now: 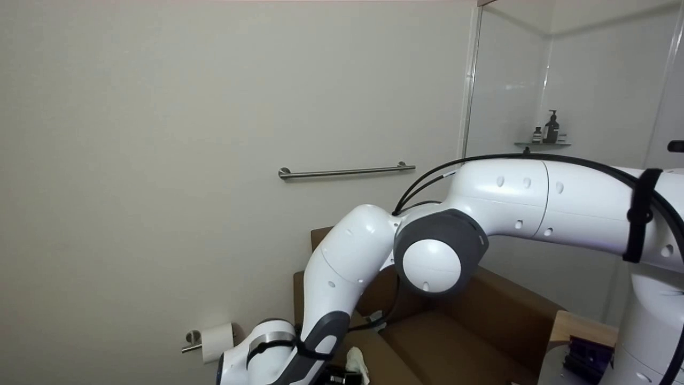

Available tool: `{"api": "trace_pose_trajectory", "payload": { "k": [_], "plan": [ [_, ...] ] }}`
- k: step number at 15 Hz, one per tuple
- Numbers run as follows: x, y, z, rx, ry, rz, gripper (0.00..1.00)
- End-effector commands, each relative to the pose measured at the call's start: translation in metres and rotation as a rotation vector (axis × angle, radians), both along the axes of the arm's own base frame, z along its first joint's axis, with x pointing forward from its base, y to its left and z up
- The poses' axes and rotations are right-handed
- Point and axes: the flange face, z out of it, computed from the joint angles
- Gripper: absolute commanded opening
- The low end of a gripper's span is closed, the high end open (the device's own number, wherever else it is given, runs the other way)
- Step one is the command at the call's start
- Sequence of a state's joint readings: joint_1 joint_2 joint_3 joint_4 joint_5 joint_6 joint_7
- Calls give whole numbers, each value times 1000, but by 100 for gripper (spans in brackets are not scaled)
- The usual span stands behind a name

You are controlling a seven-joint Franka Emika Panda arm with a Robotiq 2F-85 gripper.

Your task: Wipe the side of the chair with the cloth on the armrest

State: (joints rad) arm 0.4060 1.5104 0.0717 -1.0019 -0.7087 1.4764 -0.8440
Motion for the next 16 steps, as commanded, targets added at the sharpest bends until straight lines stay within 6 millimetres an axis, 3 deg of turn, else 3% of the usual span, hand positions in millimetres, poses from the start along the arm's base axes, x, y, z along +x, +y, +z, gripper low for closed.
{"api": "trace_pose_trajectory", "payload": {
  "k": [1,7,10,13,16],
  "plan": [
    [13,-15,28,19,179,-31,7],
    [94,-33,106,190,-45,-223,7],
    [124,-42,128,248,-216,-277,7],
    [139,-47,116,264,-402,-292,7],
    [136,-44,81,223,-565,-199,7]
  ]
}}
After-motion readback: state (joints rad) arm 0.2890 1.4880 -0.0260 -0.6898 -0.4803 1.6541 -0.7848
